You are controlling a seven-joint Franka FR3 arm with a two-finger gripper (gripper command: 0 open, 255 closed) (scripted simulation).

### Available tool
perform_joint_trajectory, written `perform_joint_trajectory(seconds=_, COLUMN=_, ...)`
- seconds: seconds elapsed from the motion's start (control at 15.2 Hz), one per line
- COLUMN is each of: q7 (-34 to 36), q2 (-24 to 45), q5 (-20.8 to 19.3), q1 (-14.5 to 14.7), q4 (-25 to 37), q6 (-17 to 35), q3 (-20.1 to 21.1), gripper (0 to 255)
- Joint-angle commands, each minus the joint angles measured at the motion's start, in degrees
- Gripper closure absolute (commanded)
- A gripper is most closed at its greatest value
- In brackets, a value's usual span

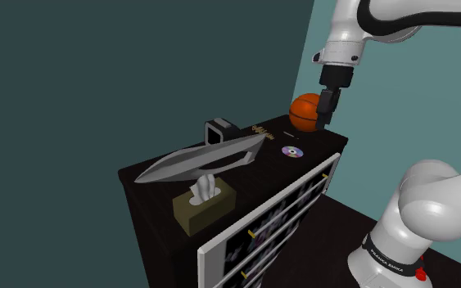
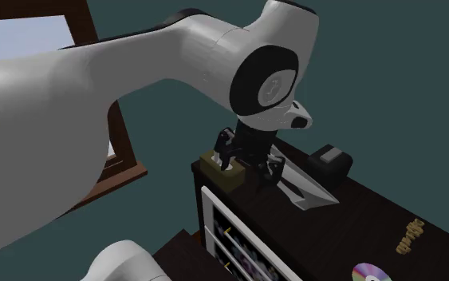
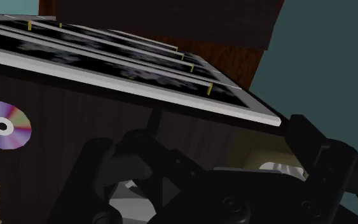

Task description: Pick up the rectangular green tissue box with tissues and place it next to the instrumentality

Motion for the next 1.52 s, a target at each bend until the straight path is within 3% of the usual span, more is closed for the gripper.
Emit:
perform_joint_trajectory(seconds=0.0, q7=0.00, q2=0.00, q5=0.00, q1=0.00, q4=0.00, q6=0.00, q3=0.00, gripper=0)
perform_joint_trajectory(seconds=0.4, q7=16.43, q2=8.60, q5=3.31, q1=-0.44, q4=3.21, q6=4.20, q3=11.36, gripper=0)
perform_joint_trajectory(seconds=0.73, q7=30.34, q2=19.13, q5=3.43, q1=-1.67, q4=8.91, q6=7.13, q3=19.78, gripper=0)
perform_joint_trajectory(seconds=1.06, q7=44.98, q2=32.21, q5=0.32, q1=-3.10, q4=17.13, q6=8.74, q3=26.89, gripper=0)
perform_joint_trajectory(seconds=1.45, q7=63.11, q2=50.73, q5=-7.37, q1=-2.48, q4=30.28, q6=7.56, q3=31.87, gripper=0)
